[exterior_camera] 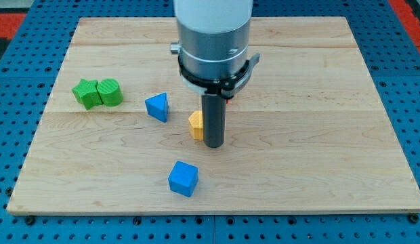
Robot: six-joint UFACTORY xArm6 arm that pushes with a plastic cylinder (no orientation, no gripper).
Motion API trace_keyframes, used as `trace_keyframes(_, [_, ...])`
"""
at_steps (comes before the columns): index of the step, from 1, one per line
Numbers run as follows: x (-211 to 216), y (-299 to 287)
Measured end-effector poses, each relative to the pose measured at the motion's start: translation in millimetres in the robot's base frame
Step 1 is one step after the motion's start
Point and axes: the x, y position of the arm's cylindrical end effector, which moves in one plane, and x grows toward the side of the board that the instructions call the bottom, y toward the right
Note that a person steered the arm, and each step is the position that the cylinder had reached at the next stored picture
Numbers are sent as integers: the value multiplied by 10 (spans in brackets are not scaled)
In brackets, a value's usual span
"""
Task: Place the hexagon to the top left of red circle
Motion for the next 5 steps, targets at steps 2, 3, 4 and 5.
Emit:
trace_keyframes(2, [-239,-42])
trace_keyframes(3, [-498,-371])
trace_keyframes(4, [-471,-290])
trace_keyframes(5, [-419,-479])
